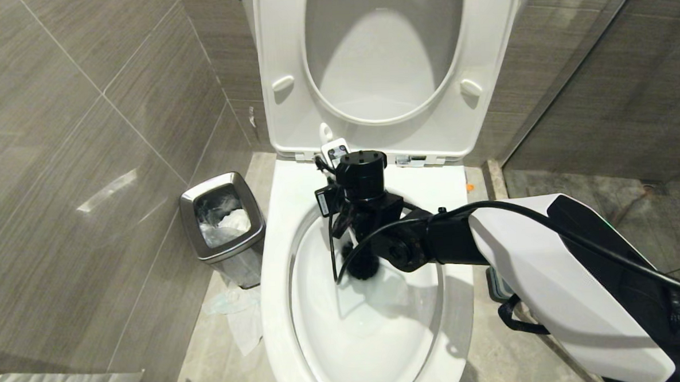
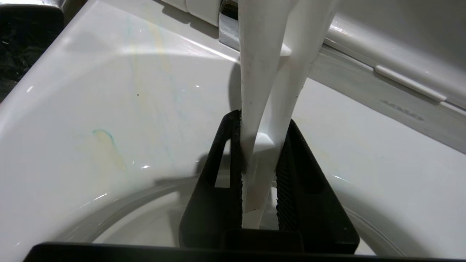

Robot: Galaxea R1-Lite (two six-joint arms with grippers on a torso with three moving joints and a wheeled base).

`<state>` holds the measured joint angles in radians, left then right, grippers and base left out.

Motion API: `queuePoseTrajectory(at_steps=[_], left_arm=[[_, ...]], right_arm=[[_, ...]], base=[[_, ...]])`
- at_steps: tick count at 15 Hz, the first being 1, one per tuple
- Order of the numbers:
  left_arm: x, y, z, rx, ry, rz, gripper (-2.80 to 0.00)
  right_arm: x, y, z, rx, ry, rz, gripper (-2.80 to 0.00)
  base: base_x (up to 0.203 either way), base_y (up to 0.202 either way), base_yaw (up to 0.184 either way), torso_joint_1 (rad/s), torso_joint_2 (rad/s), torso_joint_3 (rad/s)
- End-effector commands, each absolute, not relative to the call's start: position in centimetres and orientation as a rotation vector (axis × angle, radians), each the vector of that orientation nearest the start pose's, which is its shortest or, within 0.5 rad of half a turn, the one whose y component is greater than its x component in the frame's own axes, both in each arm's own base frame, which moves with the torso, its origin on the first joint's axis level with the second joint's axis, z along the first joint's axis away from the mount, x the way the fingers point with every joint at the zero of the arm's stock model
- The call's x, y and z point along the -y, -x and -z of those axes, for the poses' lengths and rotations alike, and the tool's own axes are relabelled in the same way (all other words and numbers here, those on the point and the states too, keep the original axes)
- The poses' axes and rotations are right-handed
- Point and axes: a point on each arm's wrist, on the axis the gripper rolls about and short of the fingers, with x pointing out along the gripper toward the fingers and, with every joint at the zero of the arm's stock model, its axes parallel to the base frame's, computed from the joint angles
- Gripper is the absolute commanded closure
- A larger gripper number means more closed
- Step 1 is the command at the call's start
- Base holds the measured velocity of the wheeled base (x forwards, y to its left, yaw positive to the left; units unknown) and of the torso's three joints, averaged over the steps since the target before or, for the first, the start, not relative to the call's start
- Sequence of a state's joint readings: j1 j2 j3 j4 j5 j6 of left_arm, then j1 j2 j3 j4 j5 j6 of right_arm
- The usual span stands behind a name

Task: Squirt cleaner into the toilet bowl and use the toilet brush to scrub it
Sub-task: Scrub the toilet bowl

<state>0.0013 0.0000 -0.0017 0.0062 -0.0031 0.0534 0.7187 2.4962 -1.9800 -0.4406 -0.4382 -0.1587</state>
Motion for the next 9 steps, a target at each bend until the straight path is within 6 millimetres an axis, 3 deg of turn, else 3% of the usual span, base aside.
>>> queuePoseTrajectory(at_steps=[1,5,9], left_arm=[[0.0,2.3,-7.5,-0.007,-0.055,0.003,0.0],[0.0,2.3,-7.5,-0.004,-0.052,0.005,0.0],[0.0,2.3,-7.5,-0.006,-0.051,0.005,0.0]], right_arm=[[-34.1,-40.4,-15.4,-0.036,0.196,-0.283,0.0],[-33.9,-39.9,-15.8,-0.035,0.237,-0.26,0.0],[-33.4,-37.7,-17.9,0.03,0.275,-0.289,0.0]], base=[[0.0,0.0,0.0,0.0,0.0,0.0],[0.0,0.0,0.0,0.0,0.0,0.0],[0.0,0.0,0.0,0.0,0.0,0.0]])
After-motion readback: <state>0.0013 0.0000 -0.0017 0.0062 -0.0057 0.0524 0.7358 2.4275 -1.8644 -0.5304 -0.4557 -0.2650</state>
